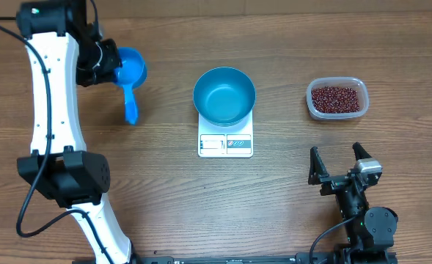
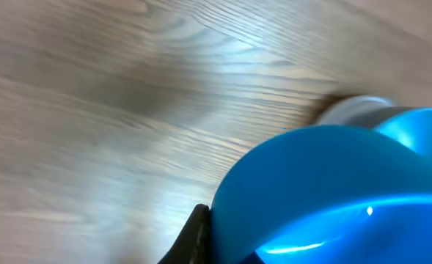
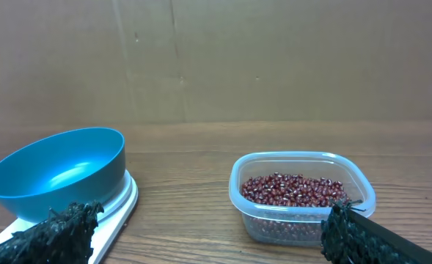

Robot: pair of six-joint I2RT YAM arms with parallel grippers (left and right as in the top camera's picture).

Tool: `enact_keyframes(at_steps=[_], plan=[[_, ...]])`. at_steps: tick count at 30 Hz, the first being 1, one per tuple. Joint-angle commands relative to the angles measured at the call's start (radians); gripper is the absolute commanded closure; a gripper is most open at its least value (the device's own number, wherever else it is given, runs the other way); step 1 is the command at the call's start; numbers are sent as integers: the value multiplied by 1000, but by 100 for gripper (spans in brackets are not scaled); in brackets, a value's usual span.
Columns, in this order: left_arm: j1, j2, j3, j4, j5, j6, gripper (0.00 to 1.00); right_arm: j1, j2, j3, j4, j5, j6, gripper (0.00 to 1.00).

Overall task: Scoop item into bowl and weigh 150g on scale
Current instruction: 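Lift the blue scoop with the left gripper over the teal bowl, then move the right gripper toward the scoop handle held by the left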

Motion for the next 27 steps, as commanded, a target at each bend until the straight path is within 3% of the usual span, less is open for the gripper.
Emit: enact_keyframes(at_steps=[1,4,10,20,27], plan=[[-2,-1,31,-31,124,-127,96,-3,-10,-10,3,5,-8,0],[-3,-1,29,-36,142,-137,96,-3,-10,-10,3,6,-8,0],[-58,-14,29,-36,107,-296,96,-3,-10,-10,3,6,-8,0],[-376,-40,29,-36,-182,-658,96,-3,-10,-10,3,5,-8,0],[-524,-40,29,-36,-225,-918,96,-3,-10,-10,3,5,-8,0]])
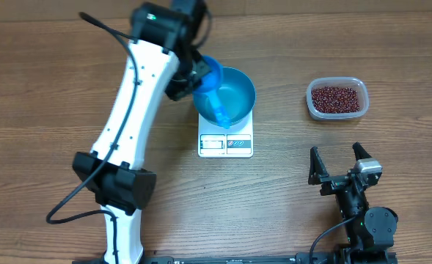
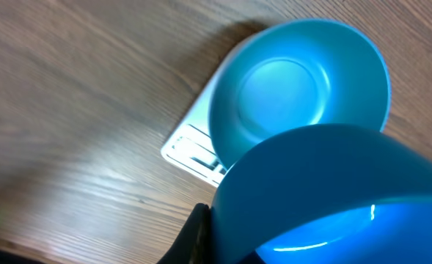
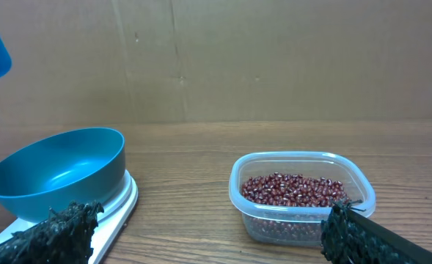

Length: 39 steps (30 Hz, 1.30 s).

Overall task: Scoop item into bowl and weigh 150g on scale
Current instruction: 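Move the right gripper toward the scoop handle held by the left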

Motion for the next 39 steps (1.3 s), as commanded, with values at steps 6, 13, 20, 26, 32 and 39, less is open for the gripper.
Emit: enact_keyframes(at_steps=[6,13,20,26,32,39], plan=[[-91,-40,15,6,-63,-277,96,-3,-10,-10,3,6,-8,0],[-117,-40,15,21,-63,-278,96,-3,-10,-10,3,6,-8,0],[-117,-40,15,13,-4,-272,96,-2,-10,-10,2,-2,-1,0],[-117,-40,15,8,11,-261,96,-2,-8,-10,6,-13,60,0],[-117,-40,15,8,12,-327,95,-3,-8,4,32,-14,162,0],[-117,-40,15,8,12,-389,96,-3,19,166,-90,15,177,0]])
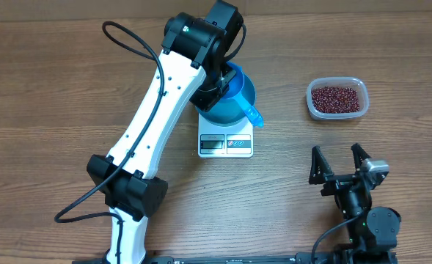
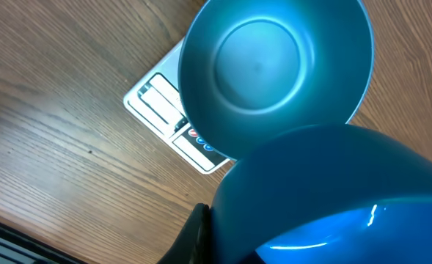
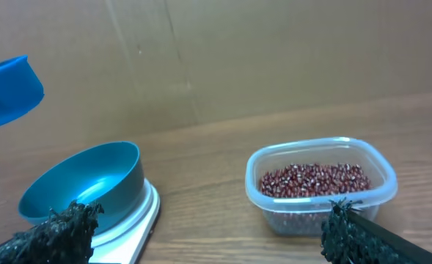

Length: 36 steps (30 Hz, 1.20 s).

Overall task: Scoop item into bowl and weigh 150g on scale
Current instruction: 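Move the right gripper toward the scoop handle held by the left, then close the right gripper on the blue scoop's handle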

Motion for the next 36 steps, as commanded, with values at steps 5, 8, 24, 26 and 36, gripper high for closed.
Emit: enact_keyframes(at_steps=[5,8,24,26,36], plan=[[-2,-39,15,-3,5,-96,96,-3,136,285,-144,64,25,0],[-2,-39,15,-3,12,-108,96,-3,259,396,-193,47,25,0],[-2,-39,15,-2,11,-121,92,-3,1033,822,-327,-626,63,0],[-2,-39,15,-2,11,-126,91,-3,1083,822,-264,-737,93,0],[-2,-39,15,-2,8,-168,92,-3,1172,822,21,-1018,354,0]])
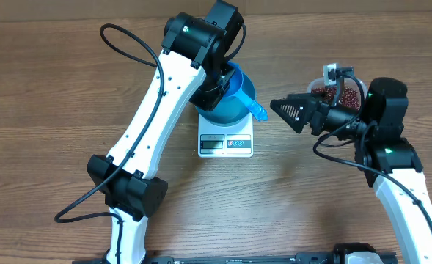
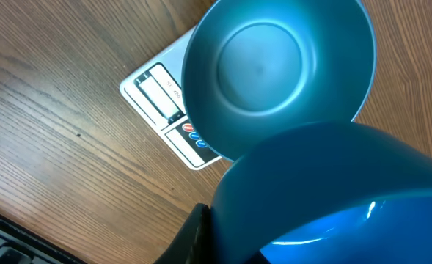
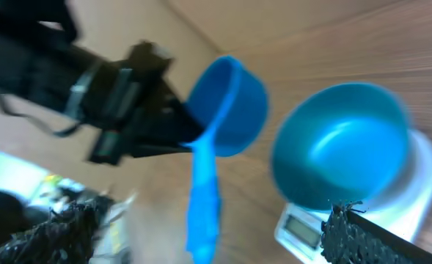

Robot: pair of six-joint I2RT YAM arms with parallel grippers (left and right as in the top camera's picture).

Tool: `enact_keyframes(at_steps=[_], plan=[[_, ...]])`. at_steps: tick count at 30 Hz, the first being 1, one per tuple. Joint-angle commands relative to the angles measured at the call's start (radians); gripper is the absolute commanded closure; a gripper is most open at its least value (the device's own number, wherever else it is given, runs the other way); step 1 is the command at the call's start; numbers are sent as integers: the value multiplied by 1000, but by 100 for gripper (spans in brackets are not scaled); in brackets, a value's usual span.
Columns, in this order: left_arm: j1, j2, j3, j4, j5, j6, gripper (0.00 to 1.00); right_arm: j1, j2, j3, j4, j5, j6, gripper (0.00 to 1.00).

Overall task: Scoop item into bowl and weigh 150g on scale
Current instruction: 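Close the right gripper on the blue scoop's handle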

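My left gripper [image 1: 217,82] is shut on the cup of a blue scoop [image 1: 239,94], held above the teal bowl [image 1: 217,110] on the white scale [image 1: 225,144]. The scoop's handle [image 1: 257,111] sticks out to the right. In the left wrist view the scoop's cup [image 2: 333,198] fills the lower right over the bowl [image 2: 274,70]. My right gripper [image 1: 283,114] is open and points left, just right of the handle's tip. In its own view the scoop [image 3: 227,106] hangs ahead with the handle [image 3: 204,198] between its fingertips [image 3: 69,231]. The scoop looks empty.
A clear tub of red beans [image 1: 342,92] stands at the back right, partly hidden behind my right arm. The scale's display [image 2: 160,95] faces the table's front. My left arm's long white links [image 1: 149,132] cross the table's left half.
My right arm has left its spot at the front right and now hovers beside the scale, open jaws facing the scoop's handle. The left gripper and scoop have barely moved.
My left gripper first held the scoop at the table's far left. Then it held it over the bowl's left rim, then above the bowl with the handle pointing right. The right gripper stayed open at the front right until now, when it faces the handle.
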Motion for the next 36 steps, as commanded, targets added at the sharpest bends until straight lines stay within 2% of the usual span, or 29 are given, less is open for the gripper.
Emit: enact_keyframes(at_steps=[1,5,10,22,36], plan=[[-2,-39,15,-2,0,-71,92,-3,-3,27,43,-116,145,0],[-2,-39,15,7,0,-145,92,-3,-3,27,82,-102,248,0],[-2,-39,15,60,11,-147,94,-3,-3,27,79,-23,381,0],[-2,-39,15,89,100,-147,96,-2,-3,27,34,119,600,0],[-7,-39,15,100,106,-147,96,127,-3,27,26,309,626,0]])
